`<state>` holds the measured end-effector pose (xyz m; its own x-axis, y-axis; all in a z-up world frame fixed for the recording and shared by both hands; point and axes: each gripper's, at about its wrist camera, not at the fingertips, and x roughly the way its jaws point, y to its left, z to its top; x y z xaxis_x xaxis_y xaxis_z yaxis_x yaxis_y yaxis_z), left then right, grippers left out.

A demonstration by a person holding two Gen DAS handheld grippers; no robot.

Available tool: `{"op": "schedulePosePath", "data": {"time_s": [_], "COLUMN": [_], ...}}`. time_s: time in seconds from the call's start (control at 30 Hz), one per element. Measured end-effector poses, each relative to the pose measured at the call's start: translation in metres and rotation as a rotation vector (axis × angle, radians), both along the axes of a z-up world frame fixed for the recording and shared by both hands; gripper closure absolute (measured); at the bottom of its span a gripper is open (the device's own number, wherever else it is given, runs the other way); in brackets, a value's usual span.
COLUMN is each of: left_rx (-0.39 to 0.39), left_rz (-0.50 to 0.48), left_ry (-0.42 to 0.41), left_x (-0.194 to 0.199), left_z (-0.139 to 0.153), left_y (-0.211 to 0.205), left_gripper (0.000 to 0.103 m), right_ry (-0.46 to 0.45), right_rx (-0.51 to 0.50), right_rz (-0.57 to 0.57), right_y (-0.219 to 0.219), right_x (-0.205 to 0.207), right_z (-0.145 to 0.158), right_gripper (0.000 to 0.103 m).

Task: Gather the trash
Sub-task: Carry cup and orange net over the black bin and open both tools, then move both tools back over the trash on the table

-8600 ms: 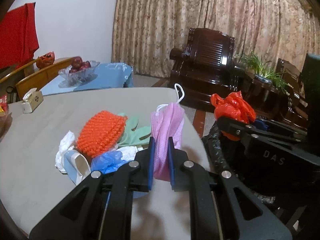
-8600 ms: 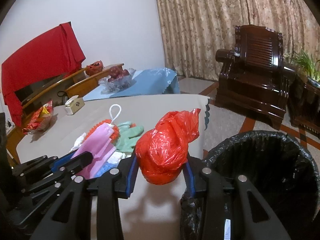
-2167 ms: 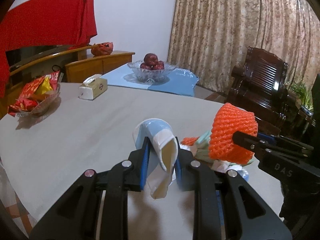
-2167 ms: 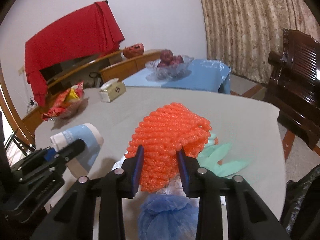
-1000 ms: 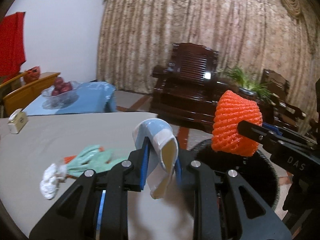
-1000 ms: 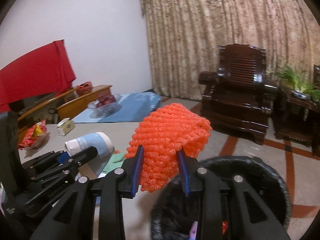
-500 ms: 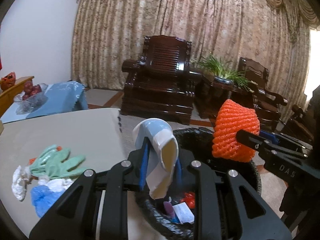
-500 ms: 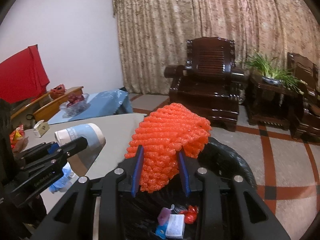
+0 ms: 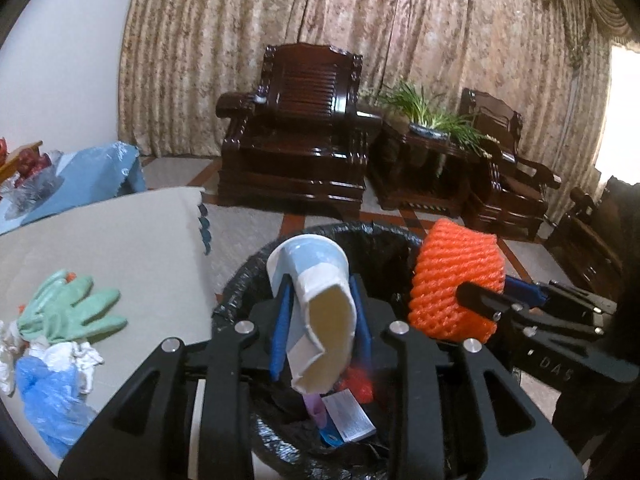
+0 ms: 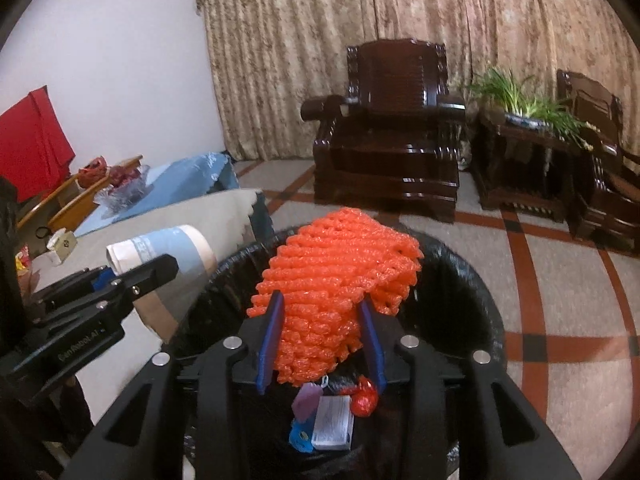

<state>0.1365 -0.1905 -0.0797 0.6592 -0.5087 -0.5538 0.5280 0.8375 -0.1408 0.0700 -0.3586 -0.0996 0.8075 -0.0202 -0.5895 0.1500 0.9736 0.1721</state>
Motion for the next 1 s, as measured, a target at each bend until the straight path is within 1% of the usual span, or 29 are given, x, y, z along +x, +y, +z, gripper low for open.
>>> {"op": "schedulePosePath", "data": {"time_s": [0.03,0.07,0.1,0.13,0.17,0.2,0.23,0.27,0.33,0.37,0.4,0.47,0.53,0.57,0.67,0.8,1.0], "left_rx": [0.001,0.003,0.001,-0.006,-0.016,-0.026,-0.029,-0.032,-0.034,-0.036,-0.039,-0.04,-0.036,-0.036,-0.034,-0.016,0.013], "left_rz": [-0.006,-0.009,-0.008,-0.006,-0.006,-0.002,0.002,0.006,0.013,0.022,0.033,0.052,0.082,0.102,0.143,0.215,0.343], "left_ry": [0.011,0.021,0.027,0.03,0.035,0.04,0.041,0.04,0.037,0.033,0.026,0.01,-0.006,-0.015,-0.036,-0.069,-0.104], "left_x": [0.001,0.002,0.003,0.004,0.004,0.005,0.005,0.006,0.005,0.004,0.002,0.0,-0.004,-0.006,-0.011,-0.017,-0.023], "left_z": [-0.003,-0.006,-0.007,-0.007,-0.008,-0.008,-0.007,-0.006,-0.004,-0.002,0.001,0.007,0.013,0.016,0.026,0.037,0.045], "left_y": [-0.002,-0.002,-0.002,0.0,0.001,0.005,0.005,0.008,0.011,0.015,0.02,0.027,0.039,0.048,0.071,0.109,0.166], "left_gripper": [0.07,0.06,0.055,0.049,0.044,0.042,0.039,0.038,0.036,0.033,0.031,0.022,0.016,0.014,0.014,0.014,0.014], "right_ry": [0.012,0.029,0.038,0.046,0.051,0.052,0.054,0.054,0.042,0.028,0.017,-0.009,-0.038,-0.046,-0.088,-0.122,-0.132], "right_rx": [-0.006,-0.01,-0.01,-0.012,-0.017,-0.02,-0.022,-0.022,-0.022,-0.019,-0.017,-0.015,-0.01,-0.008,0.0,0.005,0.007], "right_rz": [-0.003,-0.005,-0.005,-0.007,-0.013,-0.018,-0.021,-0.024,-0.03,-0.034,-0.035,-0.029,-0.012,-0.006,0.032,0.094,0.21], "right_y": [0.0,0.0,0.0,0.0,-0.001,-0.001,-0.001,-0.001,-0.001,0.0,0.0,0.003,0.011,0.013,0.031,0.057,0.111], "right_x": [0.0,0.0,0.0,0.0,-0.001,-0.002,-0.003,-0.003,-0.005,-0.007,-0.006,-0.008,-0.008,-0.008,-0.004,0.008,0.03], "right_z": [-0.004,-0.008,-0.011,-0.013,-0.015,-0.016,-0.016,-0.015,-0.011,-0.008,-0.005,0.002,0.011,0.014,0.029,0.039,0.041], "right_gripper": [0.06,0.056,0.053,0.046,0.035,0.031,0.024,0.02,0.016,0.011,0.009,0.006,0.006,0.006,0.006,0.006,0.006]}}
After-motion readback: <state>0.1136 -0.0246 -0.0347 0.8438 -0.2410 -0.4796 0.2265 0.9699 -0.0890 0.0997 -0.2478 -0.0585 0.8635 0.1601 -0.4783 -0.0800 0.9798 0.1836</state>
